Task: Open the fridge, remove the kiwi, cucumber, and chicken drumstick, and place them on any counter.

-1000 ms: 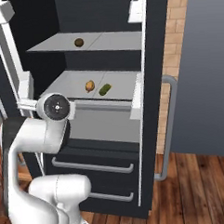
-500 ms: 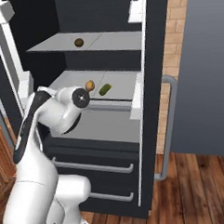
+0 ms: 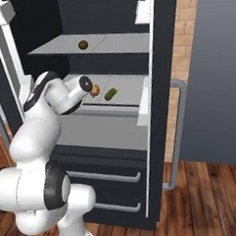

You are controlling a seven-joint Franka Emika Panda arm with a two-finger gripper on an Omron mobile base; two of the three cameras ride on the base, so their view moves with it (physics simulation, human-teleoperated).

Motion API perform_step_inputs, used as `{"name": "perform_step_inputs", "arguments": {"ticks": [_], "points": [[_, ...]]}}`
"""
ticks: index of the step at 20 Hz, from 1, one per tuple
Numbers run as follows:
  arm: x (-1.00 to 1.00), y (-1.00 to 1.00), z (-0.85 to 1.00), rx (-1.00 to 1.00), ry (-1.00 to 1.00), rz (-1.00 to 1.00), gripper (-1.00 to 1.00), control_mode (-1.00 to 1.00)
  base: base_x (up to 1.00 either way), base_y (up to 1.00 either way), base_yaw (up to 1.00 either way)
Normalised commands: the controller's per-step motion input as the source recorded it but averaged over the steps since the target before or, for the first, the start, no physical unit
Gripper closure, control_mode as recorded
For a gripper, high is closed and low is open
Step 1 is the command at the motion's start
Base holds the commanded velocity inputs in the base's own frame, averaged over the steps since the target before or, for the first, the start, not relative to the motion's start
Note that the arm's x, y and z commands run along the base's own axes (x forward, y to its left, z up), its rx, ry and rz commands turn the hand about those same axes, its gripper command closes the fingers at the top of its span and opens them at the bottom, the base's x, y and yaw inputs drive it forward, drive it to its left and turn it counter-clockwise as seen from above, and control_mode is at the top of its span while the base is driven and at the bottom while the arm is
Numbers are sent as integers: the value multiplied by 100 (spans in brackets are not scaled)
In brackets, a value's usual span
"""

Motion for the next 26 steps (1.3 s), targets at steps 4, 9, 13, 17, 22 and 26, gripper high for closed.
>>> {"name": "perform_step_inputs", "arguments": {"ticks": [4, 9, 13, 17, 22, 26], "points": [[39, 67, -45, 0, 17, 17, -100, -100, 0, 0, 0], [-19, 81, -53, 0, 5, 17, -100, -100, 0, 0, 0], [-53, 100, -36, 0, 0, 16, -100, -100, 0, 0, 0], [-64, 100, -17, -5, 0, 15, -100, -100, 0, 0, 0], [-35, 47, 11, -14, -14, -1, -100, -100, 0, 0, 0], [0, -91, 17, -24, -27, -32, -100, -100, 0, 0, 0]]}}
